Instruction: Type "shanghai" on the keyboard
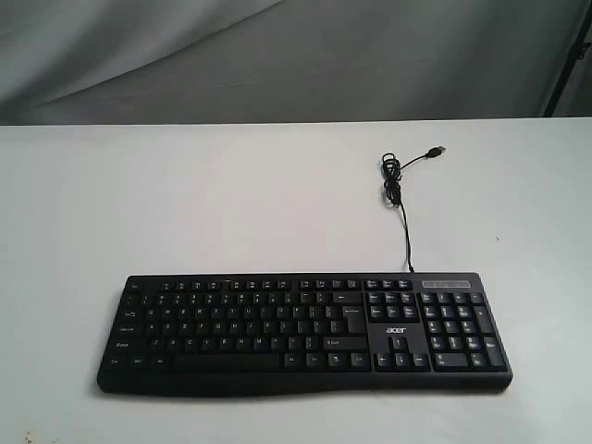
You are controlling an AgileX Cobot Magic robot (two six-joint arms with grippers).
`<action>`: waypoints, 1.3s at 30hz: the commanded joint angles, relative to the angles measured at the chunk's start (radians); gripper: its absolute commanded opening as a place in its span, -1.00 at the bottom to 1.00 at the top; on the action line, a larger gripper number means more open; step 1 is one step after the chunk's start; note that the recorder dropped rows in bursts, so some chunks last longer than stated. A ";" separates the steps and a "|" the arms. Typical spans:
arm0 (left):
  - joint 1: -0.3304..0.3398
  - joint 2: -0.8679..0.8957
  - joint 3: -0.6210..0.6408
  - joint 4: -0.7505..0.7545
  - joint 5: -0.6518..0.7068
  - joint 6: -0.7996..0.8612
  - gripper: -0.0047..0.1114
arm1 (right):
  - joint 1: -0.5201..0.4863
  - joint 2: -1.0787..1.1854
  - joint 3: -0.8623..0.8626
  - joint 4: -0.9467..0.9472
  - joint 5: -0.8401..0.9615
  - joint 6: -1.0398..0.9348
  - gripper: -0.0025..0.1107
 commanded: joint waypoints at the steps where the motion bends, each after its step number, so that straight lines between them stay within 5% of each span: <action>1: -0.006 -0.002 0.002 -0.002 -0.006 -0.003 -0.92 | -0.061 -0.125 0.157 -0.036 -0.035 -0.004 -0.96; 10: -0.006 -0.002 0.002 -0.002 -0.006 -0.003 -0.92 | -0.149 -0.300 0.347 -0.021 0.074 0.023 -0.96; 21: -0.006 -0.002 0.002 -0.002 -0.006 -0.003 -0.92 | -0.218 -0.438 0.357 -0.072 0.384 0.018 -0.96; 39: -0.006 -0.002 0.002 -0.002 -0.006 -0.003 -0.92 | -0.216 -0.438 0.357 -0.072 0.385 0.018 -0.96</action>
